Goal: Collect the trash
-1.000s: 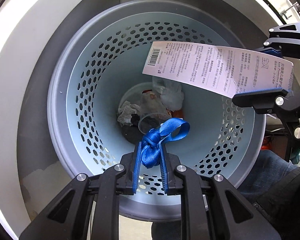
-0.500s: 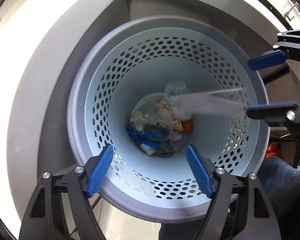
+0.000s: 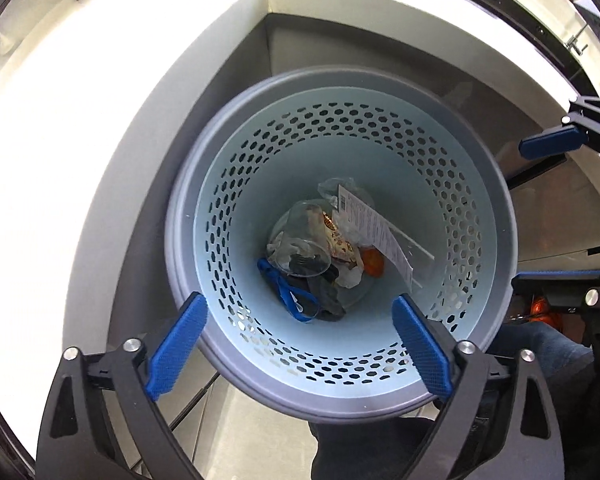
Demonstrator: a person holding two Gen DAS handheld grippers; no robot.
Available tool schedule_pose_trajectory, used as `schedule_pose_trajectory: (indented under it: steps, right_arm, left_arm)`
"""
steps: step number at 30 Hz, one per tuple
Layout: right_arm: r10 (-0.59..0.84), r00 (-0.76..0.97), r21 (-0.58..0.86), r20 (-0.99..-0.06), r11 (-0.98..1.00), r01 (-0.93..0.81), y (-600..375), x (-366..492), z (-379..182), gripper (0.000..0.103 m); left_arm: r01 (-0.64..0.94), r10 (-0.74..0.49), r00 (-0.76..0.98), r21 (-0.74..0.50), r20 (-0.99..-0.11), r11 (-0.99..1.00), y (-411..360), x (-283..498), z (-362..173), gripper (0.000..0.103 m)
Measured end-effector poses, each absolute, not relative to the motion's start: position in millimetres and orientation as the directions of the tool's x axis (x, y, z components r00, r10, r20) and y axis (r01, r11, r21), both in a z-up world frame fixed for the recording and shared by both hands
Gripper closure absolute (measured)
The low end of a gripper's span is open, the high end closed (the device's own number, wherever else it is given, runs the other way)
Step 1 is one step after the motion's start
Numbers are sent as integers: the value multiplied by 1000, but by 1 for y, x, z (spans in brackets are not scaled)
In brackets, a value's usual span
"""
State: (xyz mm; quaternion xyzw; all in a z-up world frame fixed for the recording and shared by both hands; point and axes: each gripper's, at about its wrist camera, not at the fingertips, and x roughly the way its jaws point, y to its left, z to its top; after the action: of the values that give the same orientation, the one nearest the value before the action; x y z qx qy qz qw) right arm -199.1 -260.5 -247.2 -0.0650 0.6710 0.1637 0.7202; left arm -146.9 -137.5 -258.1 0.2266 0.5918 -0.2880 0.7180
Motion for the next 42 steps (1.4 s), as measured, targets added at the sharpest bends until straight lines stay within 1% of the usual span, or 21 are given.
schedule_pose_trajectory:
  steps: [8, 19, 42]
  right_arm:
    - [197, 62, 171, -978, 941, -292, -265, -198, -239, 9]
    - [208, 66, 180, -976, 940, -291, -263, -199, -236, 9]
    - [210, 84, 178, -974, 941, -288, -266, -196, -227, 9]
  left_arm:
    - [656, -141, 164, 1, -976, 755, -127, -146, -239, 7]
    - [637, -145, 161, -10, -976, 770, -116, -140, -226, 7]
    - [628, -157, 172, -15, -973, 778, -112, -133, -221, 7]
